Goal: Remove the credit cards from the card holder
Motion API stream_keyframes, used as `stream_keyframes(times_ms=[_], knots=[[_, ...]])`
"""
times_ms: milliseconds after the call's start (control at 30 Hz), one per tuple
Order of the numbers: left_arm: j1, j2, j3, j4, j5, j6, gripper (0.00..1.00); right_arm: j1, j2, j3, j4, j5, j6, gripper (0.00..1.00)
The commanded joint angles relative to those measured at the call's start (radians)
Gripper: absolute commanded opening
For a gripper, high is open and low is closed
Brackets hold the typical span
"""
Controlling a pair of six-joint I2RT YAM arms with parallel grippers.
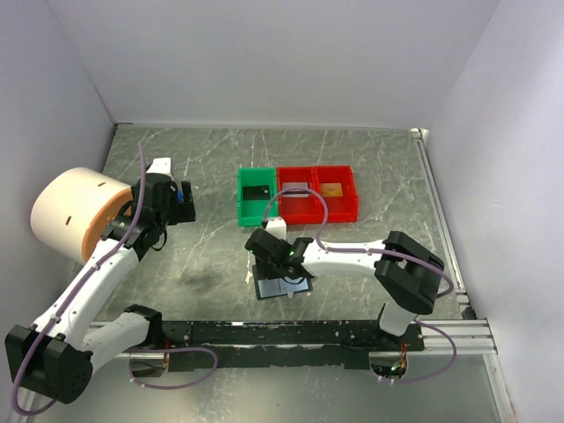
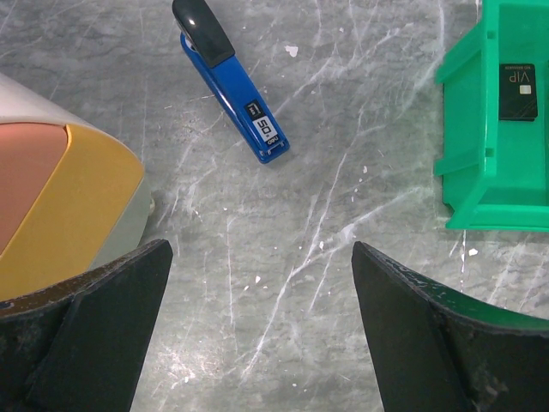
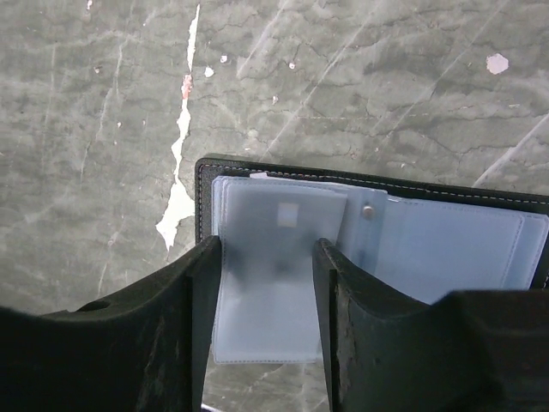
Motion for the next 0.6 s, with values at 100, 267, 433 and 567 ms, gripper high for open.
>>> stream_keyframes(times_ms=[100,267,433,567], knots=[[0.009,0.001,0.004,0.012,0.016,0.018,0.98,-0.054,-0.059,-0.098,0.099,-0.111,0.006,0.40],[0.009,0.004,0.005,0.012,0.020,0.017,0.98,-0.060,-0.067,-0.094,0.094,-0.124,-0.009,0.44],[0.009,0.006,0.004,0.013,0.023,0.018,0.97,-0.061,-0.049,-0.072,0.051,-0.100,-0.018,0.48],[0.009,0.003,0.004,0.009,0.020,0.017,0.97,-0.059,-0.050,-0.056,0.022,-0.074,-0.036,0.48]])
